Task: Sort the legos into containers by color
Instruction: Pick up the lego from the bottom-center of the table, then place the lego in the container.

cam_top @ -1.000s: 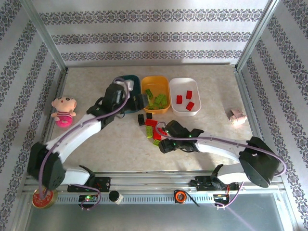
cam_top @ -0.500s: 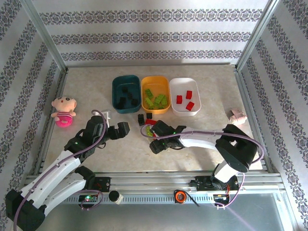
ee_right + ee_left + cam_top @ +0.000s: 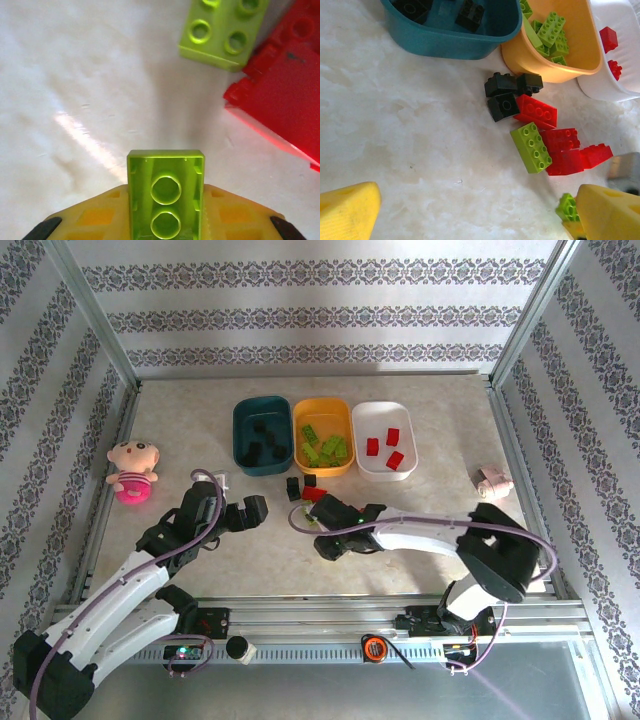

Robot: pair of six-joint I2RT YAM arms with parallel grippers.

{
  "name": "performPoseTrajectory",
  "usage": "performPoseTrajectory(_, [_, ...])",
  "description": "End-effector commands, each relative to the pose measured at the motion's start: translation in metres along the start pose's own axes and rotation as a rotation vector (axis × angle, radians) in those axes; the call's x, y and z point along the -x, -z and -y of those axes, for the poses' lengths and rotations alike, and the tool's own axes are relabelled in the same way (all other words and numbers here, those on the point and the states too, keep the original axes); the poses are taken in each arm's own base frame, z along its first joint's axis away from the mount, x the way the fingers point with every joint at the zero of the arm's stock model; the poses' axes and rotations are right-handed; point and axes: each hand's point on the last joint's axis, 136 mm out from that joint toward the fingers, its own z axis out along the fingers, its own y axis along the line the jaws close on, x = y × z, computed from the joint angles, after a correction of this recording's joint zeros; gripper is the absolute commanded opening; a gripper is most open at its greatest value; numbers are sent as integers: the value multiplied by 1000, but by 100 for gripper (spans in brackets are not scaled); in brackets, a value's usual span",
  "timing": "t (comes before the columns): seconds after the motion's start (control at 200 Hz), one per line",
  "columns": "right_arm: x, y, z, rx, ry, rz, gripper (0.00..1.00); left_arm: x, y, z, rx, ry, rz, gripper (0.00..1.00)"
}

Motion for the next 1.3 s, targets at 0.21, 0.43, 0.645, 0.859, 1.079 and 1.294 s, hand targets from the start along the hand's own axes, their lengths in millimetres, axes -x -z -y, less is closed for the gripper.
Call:
performPoseTrajectory(0.21, [90, 87, 2, 140, -97, 302, 22, -7, -9, -3, -13, 5, -14, 100])
performPoseTrajectory(0.43, [174, 78, 83, -63, -277, 380, 22, -11, -16, 0, -30, 8, -36, 100])
performPoseTrajectory(0.645, [210, 34, 144, -271, -339, 308, 23, -18, -24, 7, -68, 0, -82, 100])
performPoseTrajectory(0.859, [221, 11, 168, -312, -393, 277, 42, -27, -40, 17, -112, -15, -150, 100])
performPoseTrajectory(1.079, [224, 33, 162, -278, -402, 322, 65, -32, -58, 30, -163, -22, -209, 98])
performPoseTrajectory(1.294, [191, 61, 141, -215, -415, 366, 68, -34, -79, 48, -163, -75, -240, 91])
